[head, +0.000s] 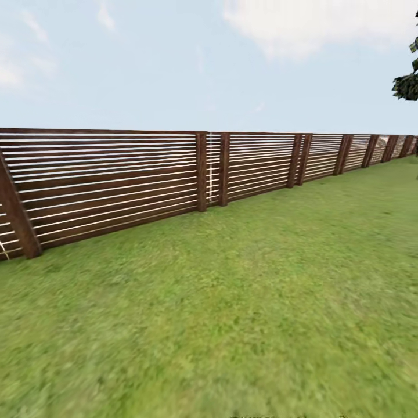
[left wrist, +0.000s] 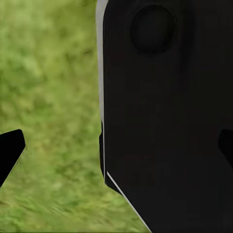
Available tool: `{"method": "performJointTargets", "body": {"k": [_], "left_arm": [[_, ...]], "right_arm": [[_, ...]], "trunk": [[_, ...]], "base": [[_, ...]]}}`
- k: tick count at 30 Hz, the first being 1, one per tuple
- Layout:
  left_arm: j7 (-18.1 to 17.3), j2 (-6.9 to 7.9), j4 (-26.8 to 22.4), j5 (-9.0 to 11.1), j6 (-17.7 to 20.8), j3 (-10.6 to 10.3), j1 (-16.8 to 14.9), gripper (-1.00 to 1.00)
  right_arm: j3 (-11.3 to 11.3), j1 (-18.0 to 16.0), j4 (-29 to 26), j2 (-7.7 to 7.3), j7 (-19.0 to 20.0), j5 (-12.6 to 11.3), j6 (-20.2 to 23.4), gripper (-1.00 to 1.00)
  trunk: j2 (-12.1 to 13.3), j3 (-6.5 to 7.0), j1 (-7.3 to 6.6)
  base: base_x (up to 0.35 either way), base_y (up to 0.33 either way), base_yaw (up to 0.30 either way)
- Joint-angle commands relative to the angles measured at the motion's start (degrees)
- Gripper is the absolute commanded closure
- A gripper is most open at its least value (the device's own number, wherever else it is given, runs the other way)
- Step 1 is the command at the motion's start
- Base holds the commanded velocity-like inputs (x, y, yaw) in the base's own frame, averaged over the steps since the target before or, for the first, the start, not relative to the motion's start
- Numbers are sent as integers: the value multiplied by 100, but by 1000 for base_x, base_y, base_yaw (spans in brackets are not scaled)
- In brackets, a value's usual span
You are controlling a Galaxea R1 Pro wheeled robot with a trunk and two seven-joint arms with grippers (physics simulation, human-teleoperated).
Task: Take the three Easter eggs out of the wicker basket on the lawn in the garden, then place them on the lawn next to a single tree (choose any tree) so that all three eggs are next to the same tree and none are left in the basket.
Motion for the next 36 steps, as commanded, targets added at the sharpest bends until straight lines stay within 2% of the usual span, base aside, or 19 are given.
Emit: {"method": "performJointTargets", "body": {"k": [1,36], "left_arm": [[0,1,-3,1,1,2,1,-100],[0,1,-3,1,1,2,1,-100]], "right_arm": [[-2,-4,3,0,-2,-6,-4,-100],[-2,-4,3,-5,1,-6,-4,-100]], "trunk": [[-2,-4,0],[-2,-4,0]], "base": [[0,0,-300],[0,0,-300]]}}
